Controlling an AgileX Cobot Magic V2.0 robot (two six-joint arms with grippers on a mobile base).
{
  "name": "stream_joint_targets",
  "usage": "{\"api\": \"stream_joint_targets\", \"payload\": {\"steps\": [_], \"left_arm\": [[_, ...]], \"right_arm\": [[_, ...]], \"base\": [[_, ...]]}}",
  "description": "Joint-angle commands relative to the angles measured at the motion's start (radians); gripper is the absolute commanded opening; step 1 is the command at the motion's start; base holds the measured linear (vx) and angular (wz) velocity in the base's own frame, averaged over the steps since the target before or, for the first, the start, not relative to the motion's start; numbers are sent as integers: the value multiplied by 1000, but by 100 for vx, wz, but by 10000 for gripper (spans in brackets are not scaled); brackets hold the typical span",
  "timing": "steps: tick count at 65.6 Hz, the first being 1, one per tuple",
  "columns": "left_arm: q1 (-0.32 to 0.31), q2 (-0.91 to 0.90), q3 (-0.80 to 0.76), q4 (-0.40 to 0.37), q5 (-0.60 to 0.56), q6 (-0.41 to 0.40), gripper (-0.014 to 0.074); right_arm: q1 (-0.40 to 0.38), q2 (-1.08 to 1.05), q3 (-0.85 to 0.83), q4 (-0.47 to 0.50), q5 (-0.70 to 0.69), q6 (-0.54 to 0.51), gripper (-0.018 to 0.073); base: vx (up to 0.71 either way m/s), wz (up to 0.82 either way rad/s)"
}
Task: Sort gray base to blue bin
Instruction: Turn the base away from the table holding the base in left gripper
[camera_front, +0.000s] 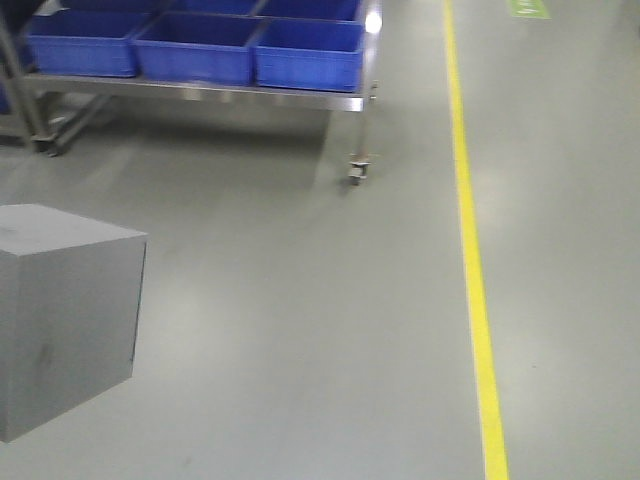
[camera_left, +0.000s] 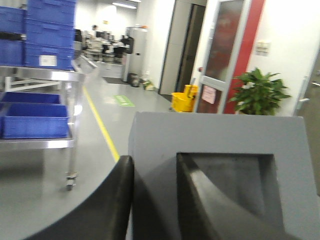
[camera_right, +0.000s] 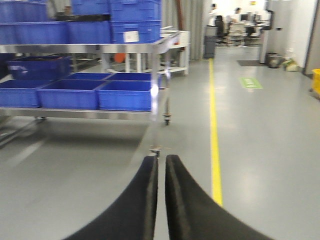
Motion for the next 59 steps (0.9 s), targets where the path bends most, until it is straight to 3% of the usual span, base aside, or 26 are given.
{"api": "stream_joint_targets", "payload": {"steps": [1,24,59], "left_arm": [[-2,8,-30,-9,-113,-4,-5],[-2,8,-30,-9,-113,-4,-5],[-2,9,-30,-9,-113,-4,-5]], "right_arm": [[-4,-8,1,-6,-74,-7,-4],[-4,-8,1,-6,-74,-7,-4],[-4,-8,1,-6,-74,-7,-4]], "base": [[17,-61],[21,-37],[34,4]]}}
